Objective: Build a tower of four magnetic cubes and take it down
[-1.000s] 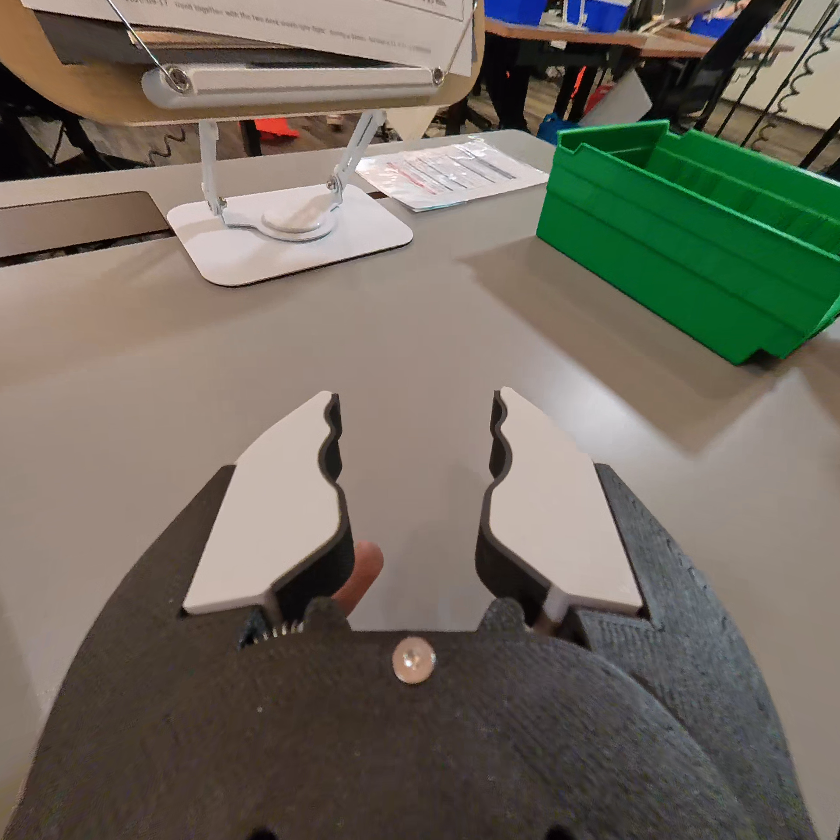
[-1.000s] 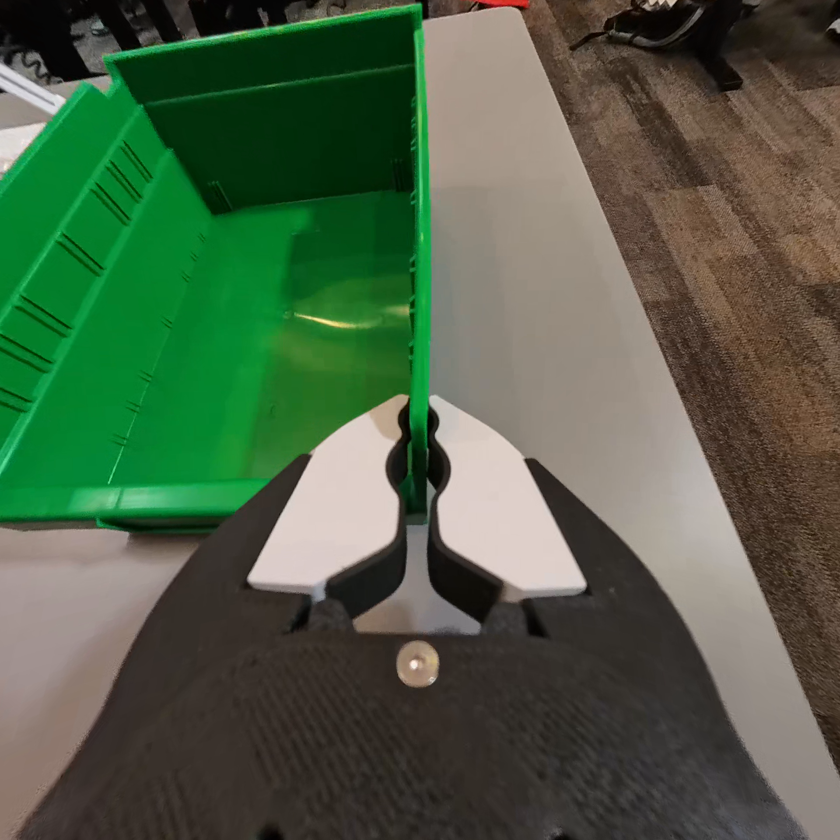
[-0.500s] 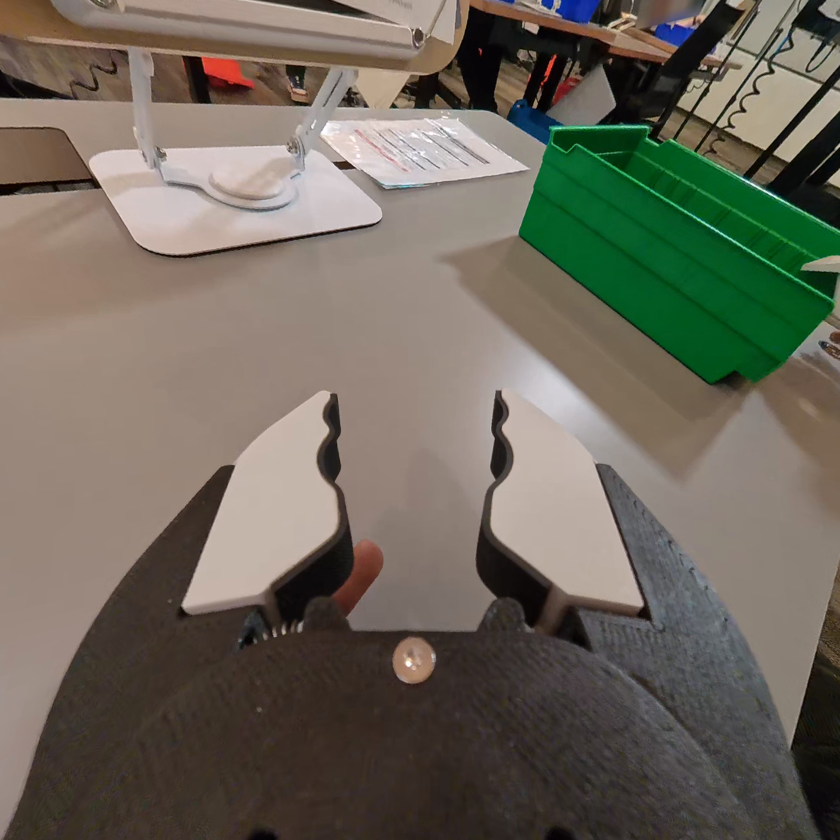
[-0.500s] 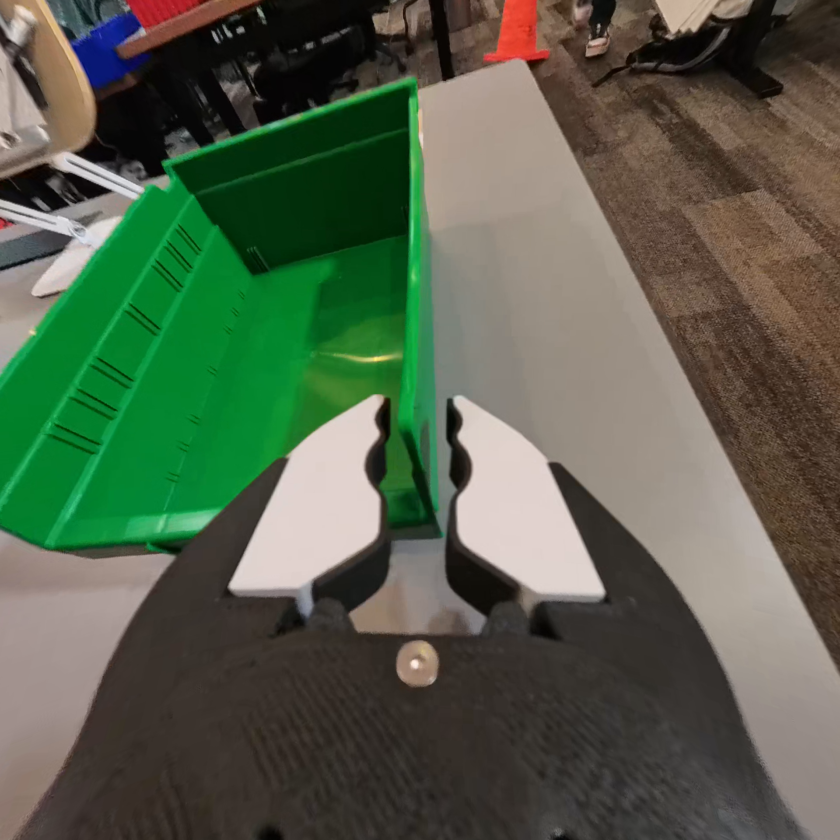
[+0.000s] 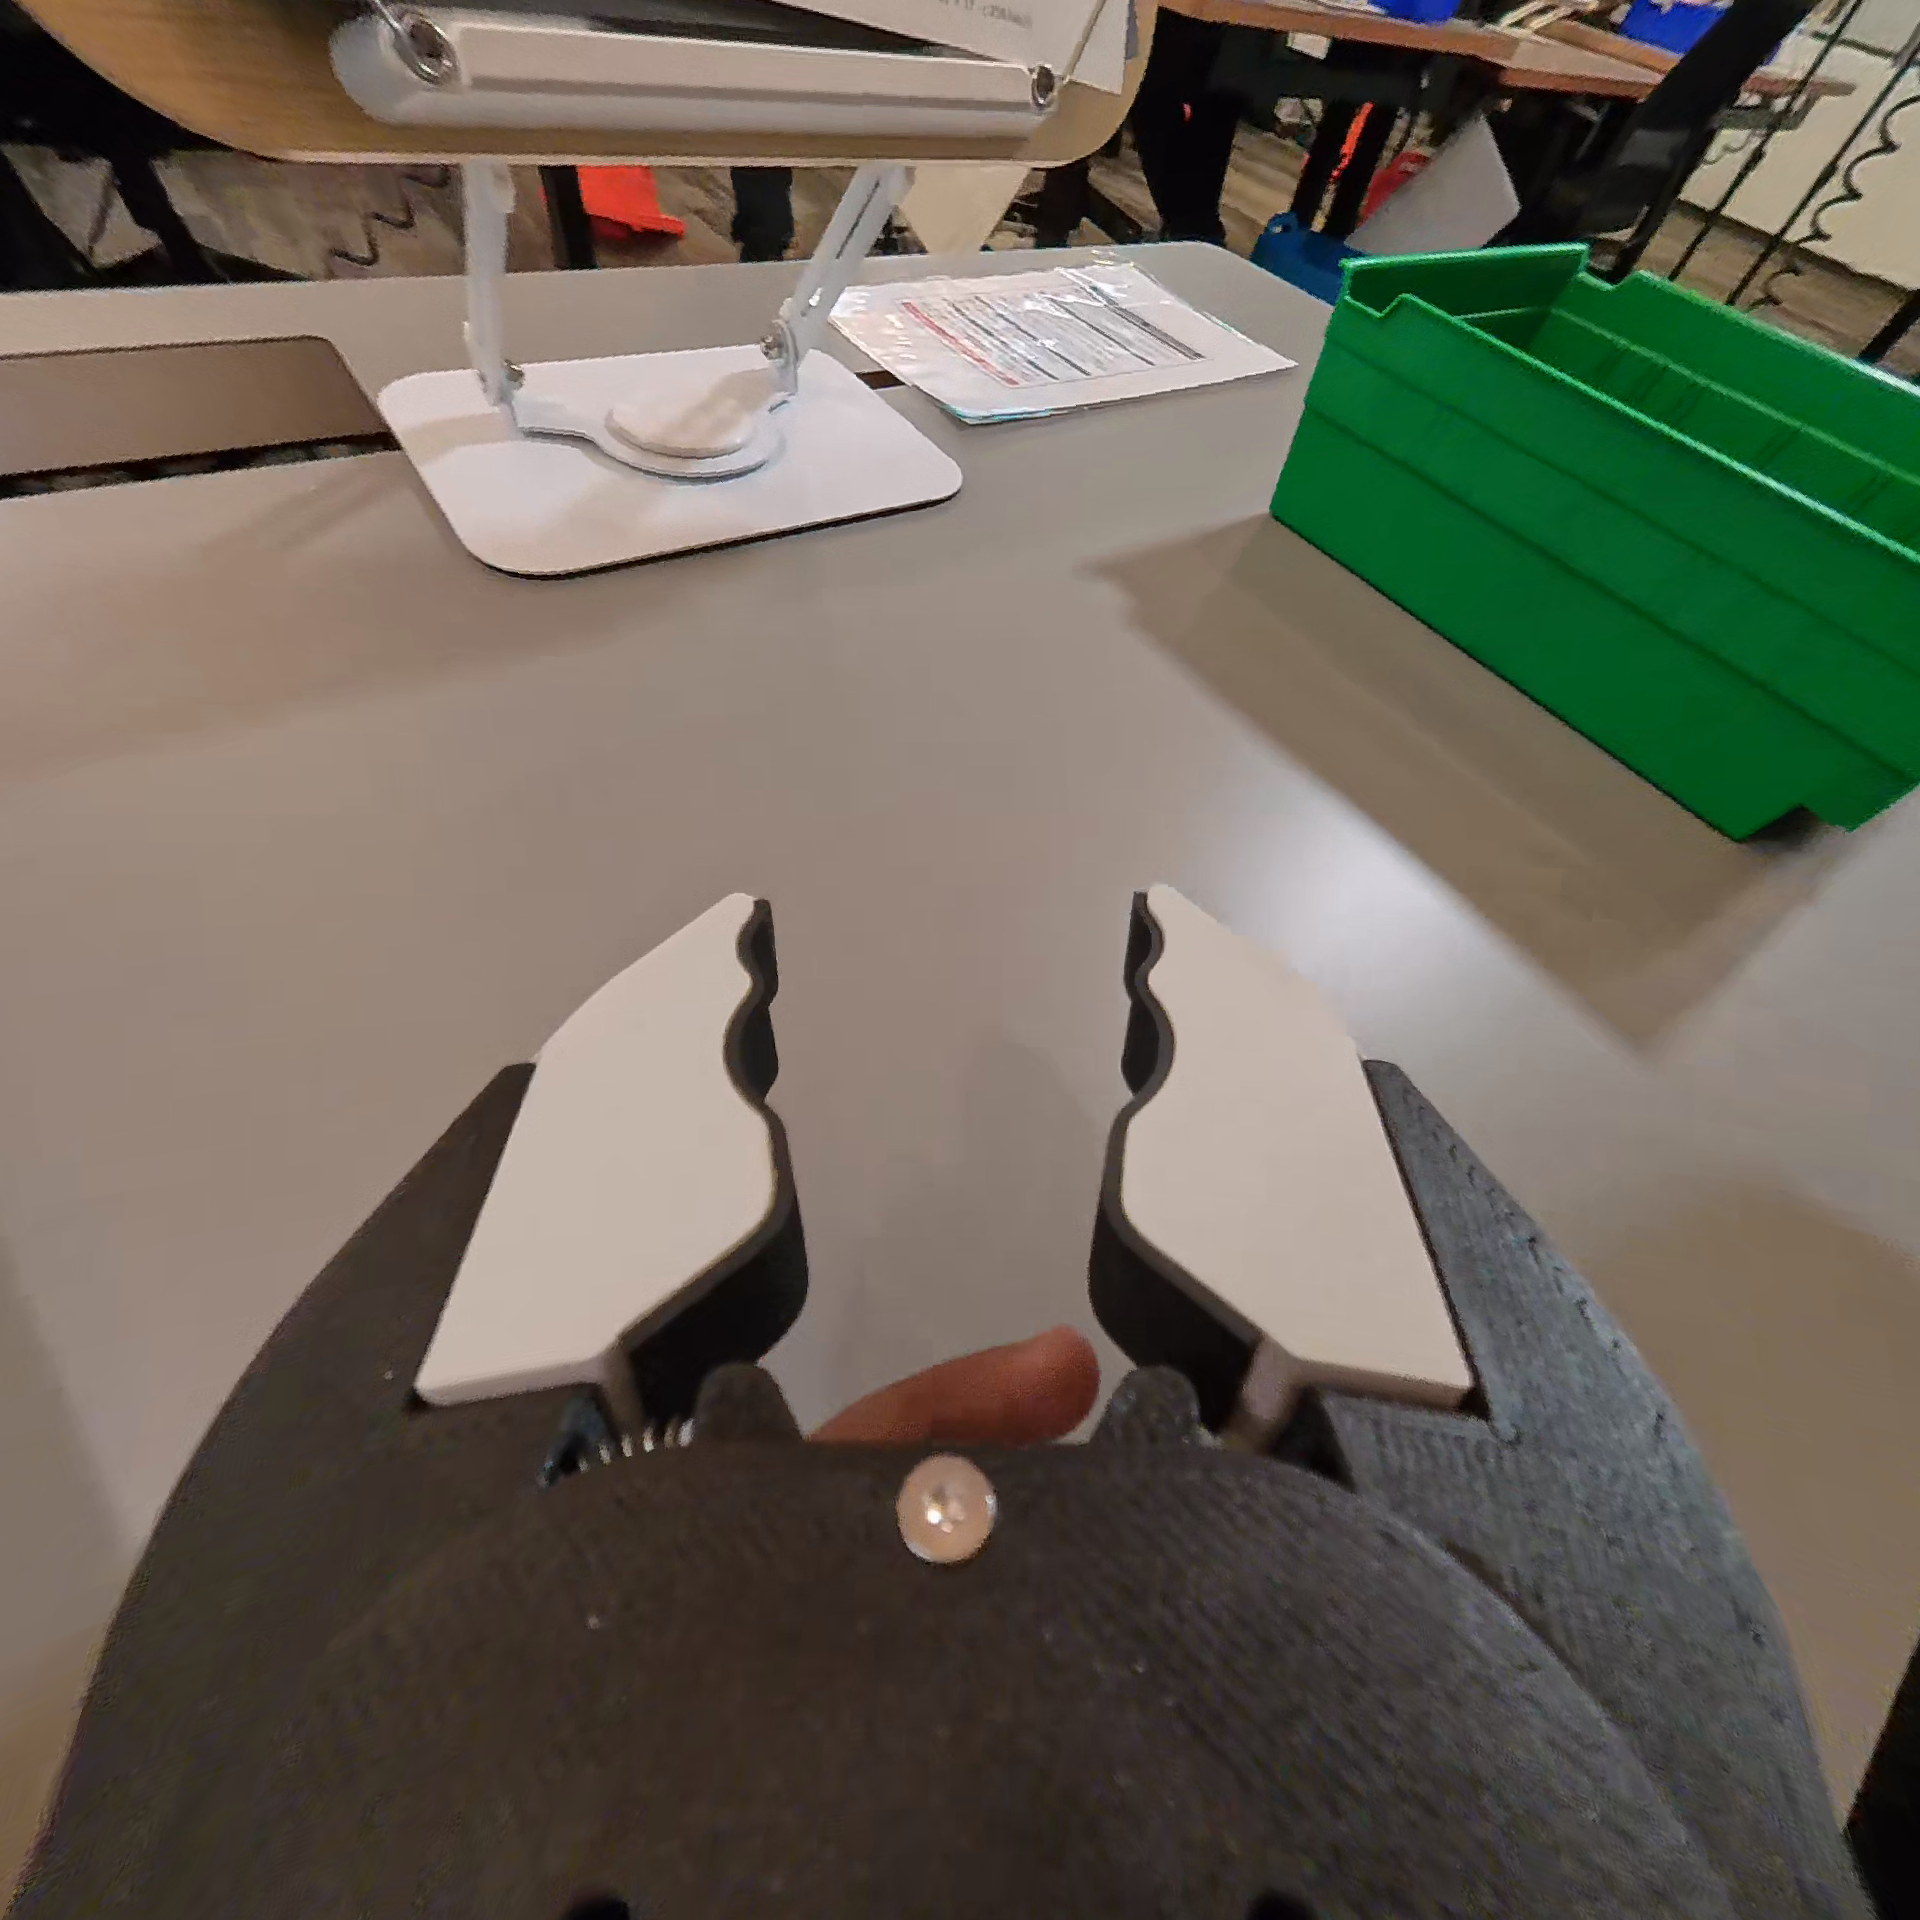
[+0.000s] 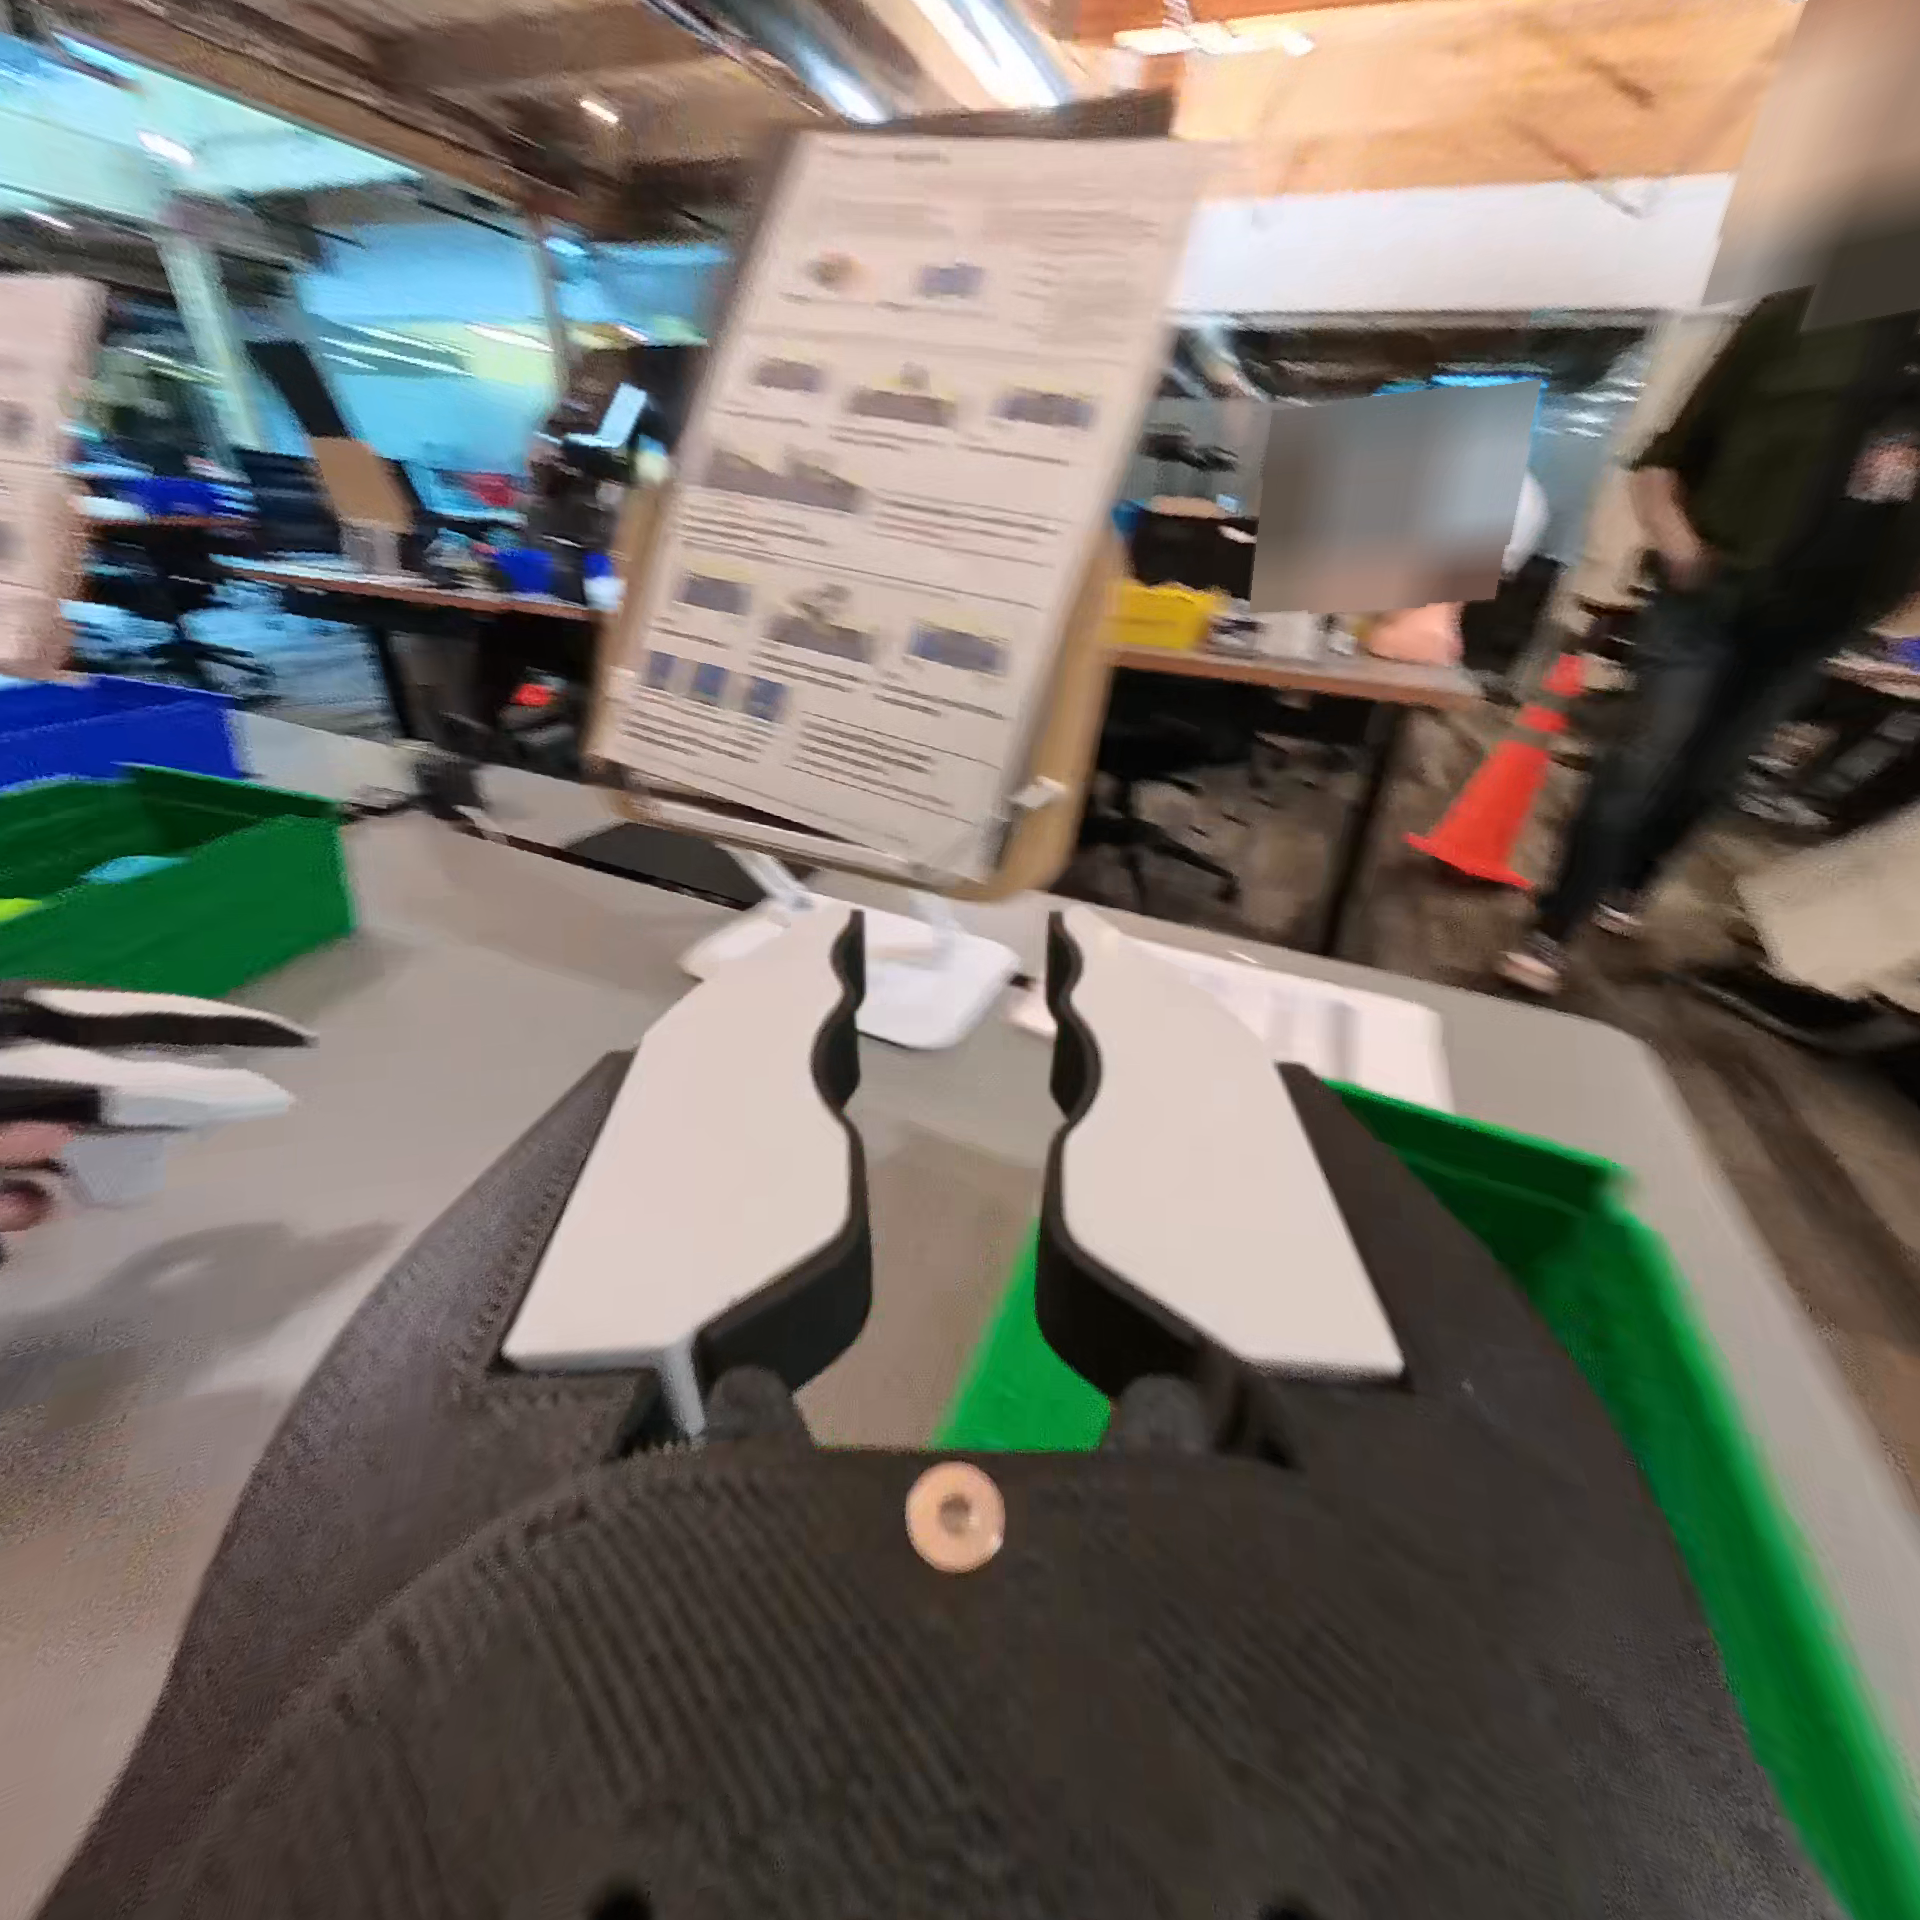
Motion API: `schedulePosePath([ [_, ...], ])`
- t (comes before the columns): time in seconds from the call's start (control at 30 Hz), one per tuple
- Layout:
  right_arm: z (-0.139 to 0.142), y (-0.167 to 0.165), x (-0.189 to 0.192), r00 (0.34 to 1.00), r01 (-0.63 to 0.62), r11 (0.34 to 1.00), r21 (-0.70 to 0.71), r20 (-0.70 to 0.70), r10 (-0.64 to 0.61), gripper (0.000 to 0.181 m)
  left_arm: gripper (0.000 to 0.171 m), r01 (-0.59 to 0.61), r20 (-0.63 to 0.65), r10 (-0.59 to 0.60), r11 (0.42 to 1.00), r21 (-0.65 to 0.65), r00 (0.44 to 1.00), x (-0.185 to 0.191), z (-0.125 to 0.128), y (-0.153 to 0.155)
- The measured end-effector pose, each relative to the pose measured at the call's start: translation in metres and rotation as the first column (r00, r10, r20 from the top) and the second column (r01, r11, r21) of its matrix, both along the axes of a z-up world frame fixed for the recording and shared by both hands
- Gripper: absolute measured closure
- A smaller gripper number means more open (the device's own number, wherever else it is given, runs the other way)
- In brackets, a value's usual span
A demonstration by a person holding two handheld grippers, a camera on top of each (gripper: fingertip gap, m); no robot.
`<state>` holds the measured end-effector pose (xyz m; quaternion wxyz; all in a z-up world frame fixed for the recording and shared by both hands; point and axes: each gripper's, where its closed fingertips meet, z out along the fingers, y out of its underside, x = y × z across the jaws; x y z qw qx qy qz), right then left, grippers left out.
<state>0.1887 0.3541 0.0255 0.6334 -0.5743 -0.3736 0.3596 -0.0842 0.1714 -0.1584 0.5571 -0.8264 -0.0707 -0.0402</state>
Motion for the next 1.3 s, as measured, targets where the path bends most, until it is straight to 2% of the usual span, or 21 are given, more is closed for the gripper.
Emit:
schedulePosePath([
  [0.1, -0.011, -0.054, -0.078, 0.976, -0.202, 0.979, -0.024, -0.085, 0.199, 0.155, 0.106, -0.047, -0.065, 0.048, 0.999, 0.013, 0.997, -0.01, 0.004, -0.011],
  [0.2, -0.057, -0.096, -0.139, 0.936, -0.344, 0.924, -0.166, -0.138, 0.324, 0.158, 0.106, -0.094, -0.12, 0.097, 0.995, 0.028, 0.988, -0.02, 0.01, -0.022],
  [0.3, -0.105, -0.13, -0.179, 0.89, -0.451, 0.837, -0.312, -0.086, 0.447, 0.139, 0.106, -0.123, -0.126, 0.126, 0.992, 0.03, 0.984, -0.026, 0.011, -0.032],
  [0.37, -0.125, -0.14, -0.191, 0.877, -0.456, 0.822, -0.341, -0.014, 0.481, 0.125, 0.106, -0.134, -0.116, 0.137, 0.99, 0.035, 0.984, -0.028, 0.011, -0.036],
  [0.53, -0.154, -0.127, -0.188, 0.891, -0.374, 0.88, -0.295, 0.149, 0.429, 0.122, 0.105, -0.13, -0.097, 0.131, 0.991, 0.018, 0.987, -0.03, 0.006, -0.033],
  [0.77, -0.171, -0.105, -0.181, 0.902, -0.296, 0.913, -0.281, 0.234, 0.364, 0.121, 0.104, -0.104, -0.094, 0.104, 0.995, 0.006, 0.99, -0.022, 0.004, -0.026],
  [0.93, -0.18, -0.102, -0.171, 0.893, -0.237, 0.943, -0.235, 0.329, 0.306, 0.132, 0.097, -0.103, -0.059, 0.101, 0.994, -0.035, 0.993, -0.02, -0.002, -0.021],
  [1.13, -0.168, -0.089, -0.161, 0.936, -0.151, 0.965, -0.215, 0.284, 0.21, 0.135, 0.097, -0.088, 0.005, 0.089, 0.993, -0.077, 0.996, -0.015, -0.006, -0.02],
  [1.3, -0.166, -0.087, -0.169, 0.947, -0.118, 0.977, -0.176, 0.275, 0.163, 0.144, 0.097, -0.17, -0.094, 0.166, 0.985, -0.037, 0.982, -0.027, 0.003, -0.033],
])
